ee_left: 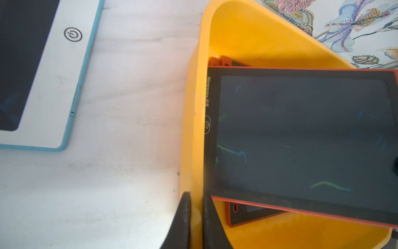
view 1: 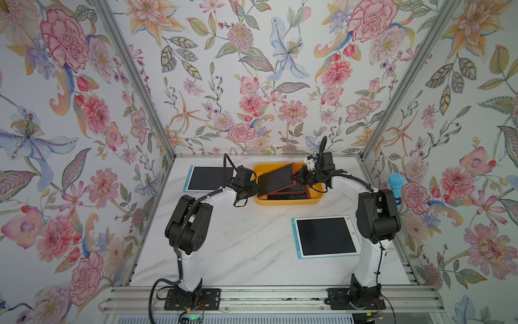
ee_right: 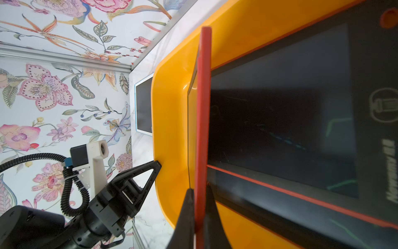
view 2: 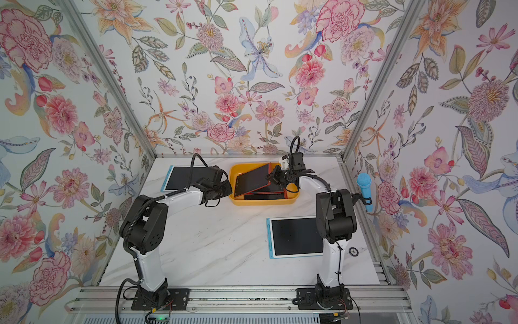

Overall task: Take out the writing tablet from the storage box
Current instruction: Pick up the writing tablet from the storage box.

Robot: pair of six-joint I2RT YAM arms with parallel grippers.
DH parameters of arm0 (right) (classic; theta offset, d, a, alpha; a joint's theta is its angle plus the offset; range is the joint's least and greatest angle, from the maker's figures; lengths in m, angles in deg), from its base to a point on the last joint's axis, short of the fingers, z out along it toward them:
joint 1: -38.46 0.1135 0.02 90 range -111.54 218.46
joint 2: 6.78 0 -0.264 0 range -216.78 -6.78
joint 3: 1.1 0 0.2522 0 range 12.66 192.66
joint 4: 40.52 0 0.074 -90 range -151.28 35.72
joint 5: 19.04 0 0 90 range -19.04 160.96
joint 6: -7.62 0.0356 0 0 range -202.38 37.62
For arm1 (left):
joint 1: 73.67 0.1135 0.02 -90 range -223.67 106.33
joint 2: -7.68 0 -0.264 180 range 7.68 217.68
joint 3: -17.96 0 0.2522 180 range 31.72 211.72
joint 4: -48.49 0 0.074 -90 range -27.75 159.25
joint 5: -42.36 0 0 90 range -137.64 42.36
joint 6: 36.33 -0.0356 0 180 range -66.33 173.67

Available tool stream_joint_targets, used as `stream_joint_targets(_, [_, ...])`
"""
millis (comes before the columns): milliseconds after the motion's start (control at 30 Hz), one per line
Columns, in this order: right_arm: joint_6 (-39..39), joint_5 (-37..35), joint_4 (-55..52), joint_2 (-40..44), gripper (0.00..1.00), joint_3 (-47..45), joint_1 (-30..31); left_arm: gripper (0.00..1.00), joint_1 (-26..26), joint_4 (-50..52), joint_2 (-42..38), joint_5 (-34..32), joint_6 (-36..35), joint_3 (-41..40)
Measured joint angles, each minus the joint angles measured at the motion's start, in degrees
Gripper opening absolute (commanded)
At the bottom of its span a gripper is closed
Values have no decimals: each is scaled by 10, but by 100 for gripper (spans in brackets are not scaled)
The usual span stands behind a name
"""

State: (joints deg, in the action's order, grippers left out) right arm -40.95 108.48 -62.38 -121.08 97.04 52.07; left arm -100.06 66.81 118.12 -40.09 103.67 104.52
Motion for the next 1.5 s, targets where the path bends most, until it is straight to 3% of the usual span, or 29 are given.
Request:
stream_joint_targets(1000, [15, 7, 16, 43, 0, -47, -21, 0, -5, -7, -16, 2, 32, -21])
stream_joint_targets(1500, [26, 30, 19, 52, 0, -47, -32, 0, -1, 29, 9, 11, 5, 26])
